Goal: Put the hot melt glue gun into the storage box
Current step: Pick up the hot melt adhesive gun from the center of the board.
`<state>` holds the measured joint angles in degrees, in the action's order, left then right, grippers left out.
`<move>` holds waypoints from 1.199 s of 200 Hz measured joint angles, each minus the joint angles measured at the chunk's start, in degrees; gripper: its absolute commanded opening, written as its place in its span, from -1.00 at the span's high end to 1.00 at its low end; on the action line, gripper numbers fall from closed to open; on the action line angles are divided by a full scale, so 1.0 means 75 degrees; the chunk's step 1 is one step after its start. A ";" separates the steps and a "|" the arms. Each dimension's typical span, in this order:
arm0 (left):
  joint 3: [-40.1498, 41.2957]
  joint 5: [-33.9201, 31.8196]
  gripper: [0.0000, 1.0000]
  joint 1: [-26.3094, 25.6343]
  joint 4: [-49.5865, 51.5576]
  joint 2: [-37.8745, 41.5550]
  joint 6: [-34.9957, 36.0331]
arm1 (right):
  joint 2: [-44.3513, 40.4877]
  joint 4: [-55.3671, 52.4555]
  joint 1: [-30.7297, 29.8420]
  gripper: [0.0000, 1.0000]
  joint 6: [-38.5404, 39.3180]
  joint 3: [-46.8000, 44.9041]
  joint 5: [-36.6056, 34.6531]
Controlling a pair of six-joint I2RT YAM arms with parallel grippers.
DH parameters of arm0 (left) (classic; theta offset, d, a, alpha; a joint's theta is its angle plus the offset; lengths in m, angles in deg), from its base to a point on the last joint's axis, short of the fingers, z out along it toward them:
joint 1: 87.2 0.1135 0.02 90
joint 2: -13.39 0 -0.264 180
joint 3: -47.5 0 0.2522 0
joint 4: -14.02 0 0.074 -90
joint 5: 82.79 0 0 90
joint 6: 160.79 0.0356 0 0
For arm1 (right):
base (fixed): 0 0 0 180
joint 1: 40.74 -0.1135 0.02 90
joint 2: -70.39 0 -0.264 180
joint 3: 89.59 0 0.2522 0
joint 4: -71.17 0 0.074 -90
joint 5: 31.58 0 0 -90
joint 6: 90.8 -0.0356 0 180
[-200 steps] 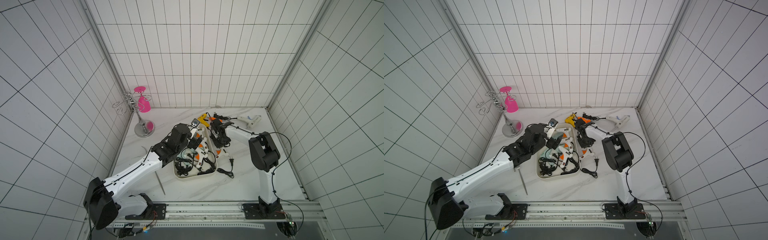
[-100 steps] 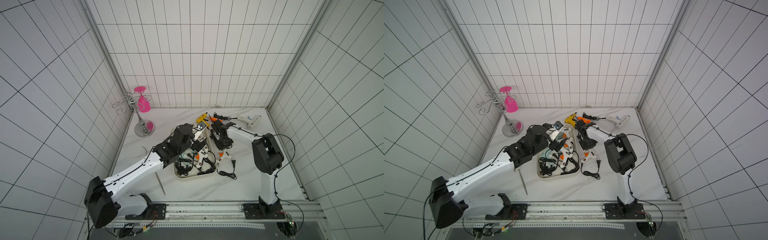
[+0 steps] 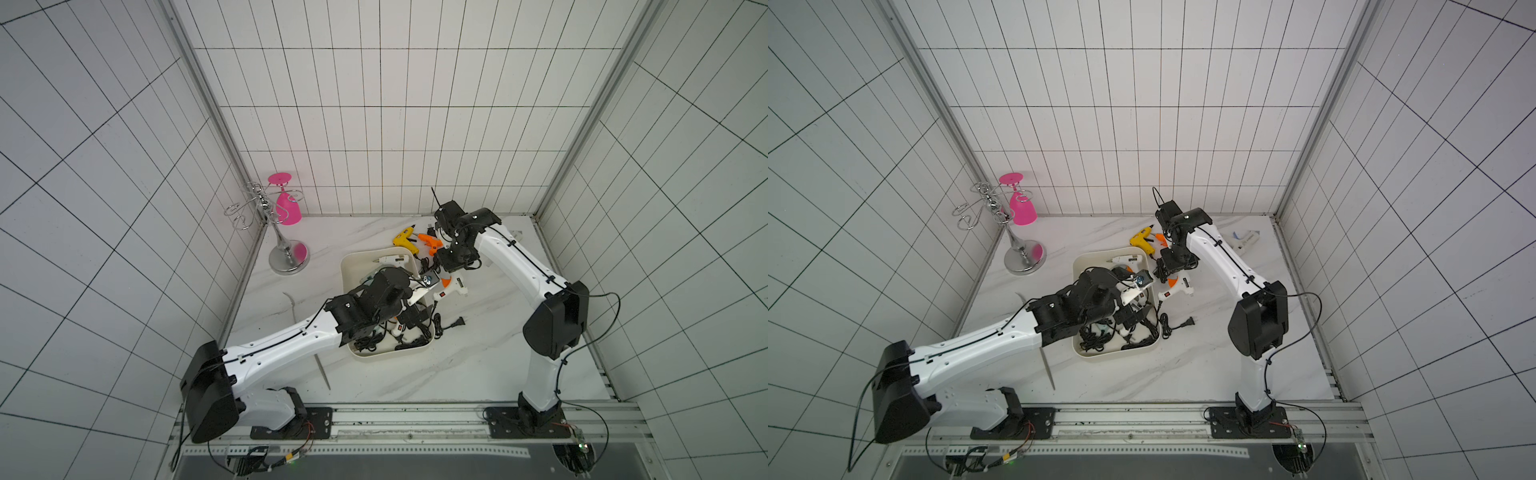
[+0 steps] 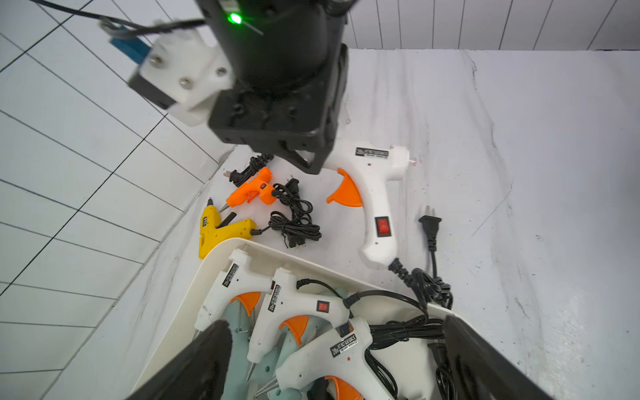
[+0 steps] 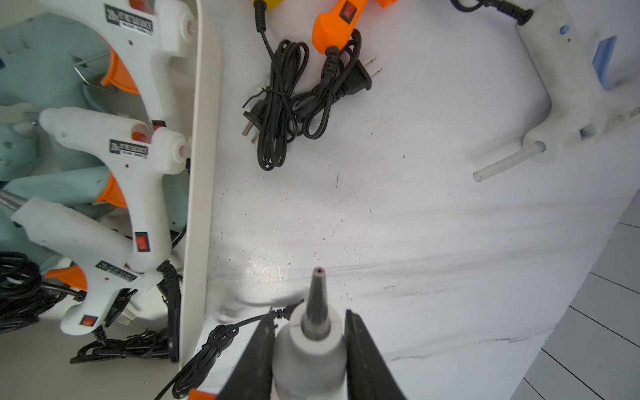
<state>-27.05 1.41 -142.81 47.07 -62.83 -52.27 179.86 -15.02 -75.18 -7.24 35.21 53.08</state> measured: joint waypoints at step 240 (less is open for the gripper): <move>-0.0650 -0.0737 0.65 -0.0565 -0.0717 -0.2133 0.0548 | 0.0020 -0.1096 -0.0274 1.00 -0.0463 0.0595 0.0688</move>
<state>-31.93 -4.12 -147.05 41.70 -78.83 -48.16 180.01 -23.23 -77.23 -10.71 39.67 58.24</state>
